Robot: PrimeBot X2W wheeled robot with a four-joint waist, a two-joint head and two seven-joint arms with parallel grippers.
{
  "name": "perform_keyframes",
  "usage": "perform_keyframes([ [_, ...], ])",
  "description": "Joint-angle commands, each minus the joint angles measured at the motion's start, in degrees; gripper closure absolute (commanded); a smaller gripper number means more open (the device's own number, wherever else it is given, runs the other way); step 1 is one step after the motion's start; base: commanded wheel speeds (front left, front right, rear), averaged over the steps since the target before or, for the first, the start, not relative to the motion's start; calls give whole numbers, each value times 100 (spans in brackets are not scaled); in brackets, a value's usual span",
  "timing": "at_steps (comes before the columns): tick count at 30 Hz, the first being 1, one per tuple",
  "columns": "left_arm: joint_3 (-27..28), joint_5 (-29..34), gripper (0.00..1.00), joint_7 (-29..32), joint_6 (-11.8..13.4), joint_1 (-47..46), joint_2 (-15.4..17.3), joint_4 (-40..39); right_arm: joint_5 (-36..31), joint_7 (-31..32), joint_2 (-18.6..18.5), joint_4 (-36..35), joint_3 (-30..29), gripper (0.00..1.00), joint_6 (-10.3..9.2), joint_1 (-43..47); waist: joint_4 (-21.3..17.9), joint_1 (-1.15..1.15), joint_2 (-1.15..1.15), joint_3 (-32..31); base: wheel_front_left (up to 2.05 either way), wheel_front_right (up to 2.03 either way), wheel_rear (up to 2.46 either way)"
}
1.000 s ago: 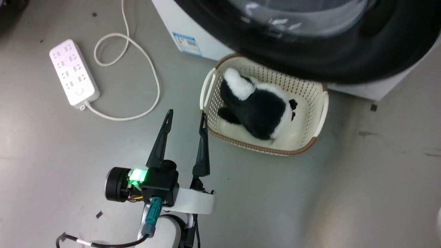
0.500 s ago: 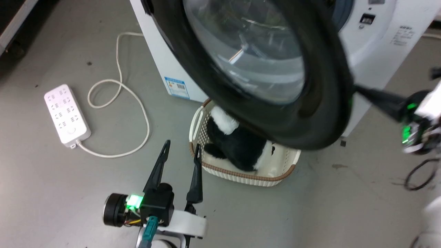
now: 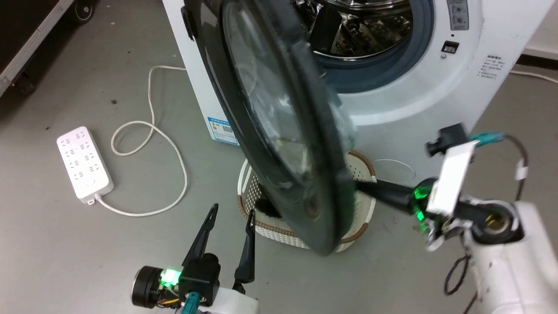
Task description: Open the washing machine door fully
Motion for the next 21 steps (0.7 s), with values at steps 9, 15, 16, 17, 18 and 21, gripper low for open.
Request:
perform_keyframes([
  [9,156,32,0,-32,-43,146,6,-51,313,-407,31,-233,880,100,-2,382,-45,0,0,-2,0,0,0],
  [15,241,44,0,-32,-33,108,-5,-100,304,-843,31,-266,958,0,-2,334,-160,0,0,-1,0,0,0],
  [16,253,44,0,-32,-34,98,-7,-107,216,-968,31,-305,908,0,-2,305,-191,0,0,-12,0,0,0],
  [17,267,42,0,-32,-37,90,-8,-114,106,-1102,31,-368,837,0,-2,283,-223,0,0,-24,0,0,0],
  [18,286,31,0,-32,-40,81,-11,-125,-15,-1252,22,-453,751,0,-2,264,-258,0,0,-37,0,0,0],
  [21,362,-15,0,-32,-55,65,-17,-147,-512,-1887,-139,-913,561,0,-2,256,-375,0,0,-99,0,0,0],
])
